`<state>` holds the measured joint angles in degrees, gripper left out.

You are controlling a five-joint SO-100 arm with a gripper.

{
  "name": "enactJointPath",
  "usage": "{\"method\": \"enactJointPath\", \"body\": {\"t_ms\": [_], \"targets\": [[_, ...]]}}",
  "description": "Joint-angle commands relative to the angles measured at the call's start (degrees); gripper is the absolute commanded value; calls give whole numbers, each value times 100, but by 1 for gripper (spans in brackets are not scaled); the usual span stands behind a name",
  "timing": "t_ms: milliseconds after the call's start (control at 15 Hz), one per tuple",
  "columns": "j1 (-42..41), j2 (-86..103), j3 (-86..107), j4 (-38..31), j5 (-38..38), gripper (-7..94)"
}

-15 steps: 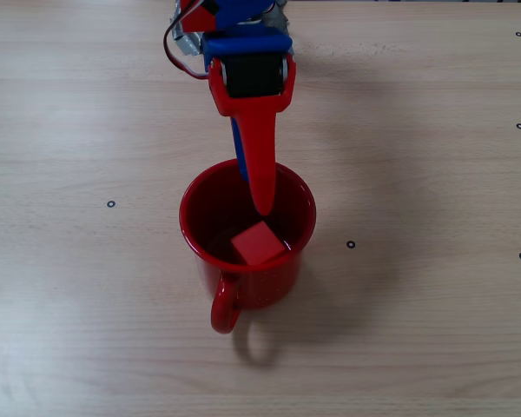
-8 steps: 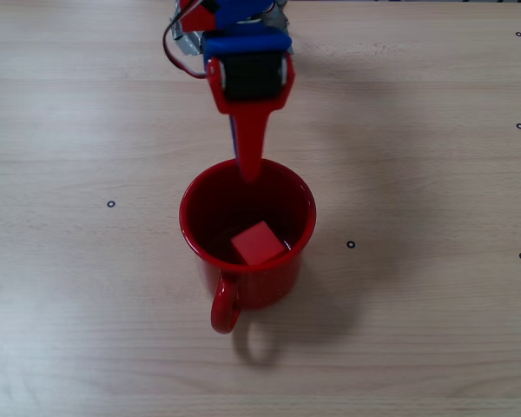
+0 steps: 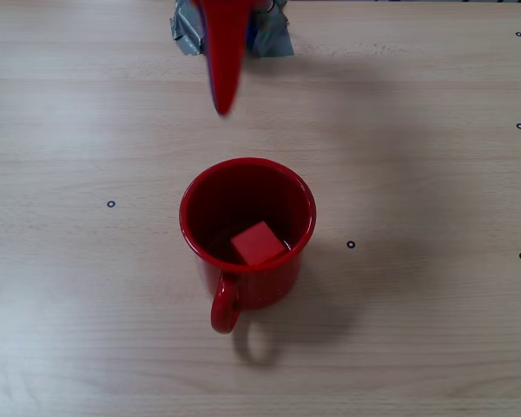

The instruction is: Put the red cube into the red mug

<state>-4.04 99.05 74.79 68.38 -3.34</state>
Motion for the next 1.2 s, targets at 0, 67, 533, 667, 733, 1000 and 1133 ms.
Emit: {"method": "enactJointPath", "body": {"t_ms": [0,67,533,667,733,1000,1133], "targets": [[44,1670,422,-369,-439,0],[44,2408,1055,-606,-633,0],[413,6196,5168,-1195,-290,0],[360,7383,6891,-1397,-229,0],[352,7708,7497,-1397,-132,0],[70,8481,9343,-1345,105,0],[53,8780,9861,-1169,53,0]]}}
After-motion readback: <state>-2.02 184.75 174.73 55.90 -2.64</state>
